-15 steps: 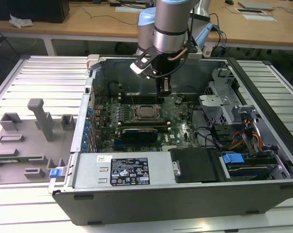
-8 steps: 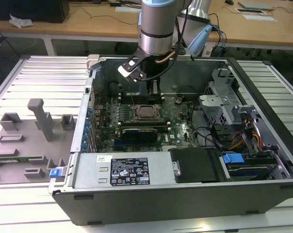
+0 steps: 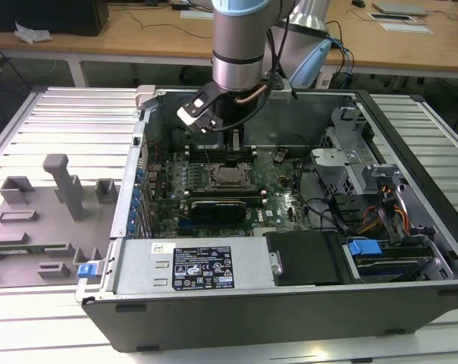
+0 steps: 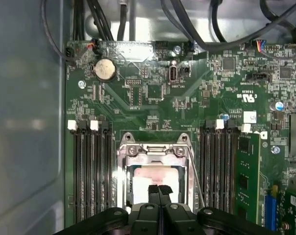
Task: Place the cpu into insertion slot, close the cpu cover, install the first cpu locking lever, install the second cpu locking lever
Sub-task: 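Close the cpu cover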
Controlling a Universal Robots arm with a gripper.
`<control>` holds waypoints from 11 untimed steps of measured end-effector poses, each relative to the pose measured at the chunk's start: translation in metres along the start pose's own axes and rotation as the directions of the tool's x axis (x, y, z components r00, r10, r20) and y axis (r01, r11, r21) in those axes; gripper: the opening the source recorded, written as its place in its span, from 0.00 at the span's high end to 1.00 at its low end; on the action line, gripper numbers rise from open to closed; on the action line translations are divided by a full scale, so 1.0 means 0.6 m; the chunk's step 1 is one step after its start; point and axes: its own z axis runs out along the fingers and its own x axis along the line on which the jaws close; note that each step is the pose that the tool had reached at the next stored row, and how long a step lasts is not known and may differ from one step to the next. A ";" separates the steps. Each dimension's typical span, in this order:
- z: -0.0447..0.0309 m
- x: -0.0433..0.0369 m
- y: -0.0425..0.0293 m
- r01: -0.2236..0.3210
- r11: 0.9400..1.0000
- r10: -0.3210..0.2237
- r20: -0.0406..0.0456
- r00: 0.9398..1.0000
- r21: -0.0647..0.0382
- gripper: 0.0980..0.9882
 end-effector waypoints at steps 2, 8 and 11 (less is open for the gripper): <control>0.000 0.000 0.000 0.000 1.000 0.000 0.000 1.000 0.000 0.99; 0.000 0.000 0.000 0.045 0.999 -0.045 0.001 0.999 0.000 0.99; 0.000 0.000 0.000 0.105 0.994 -0.105 0.002 0.994 0.000 0.99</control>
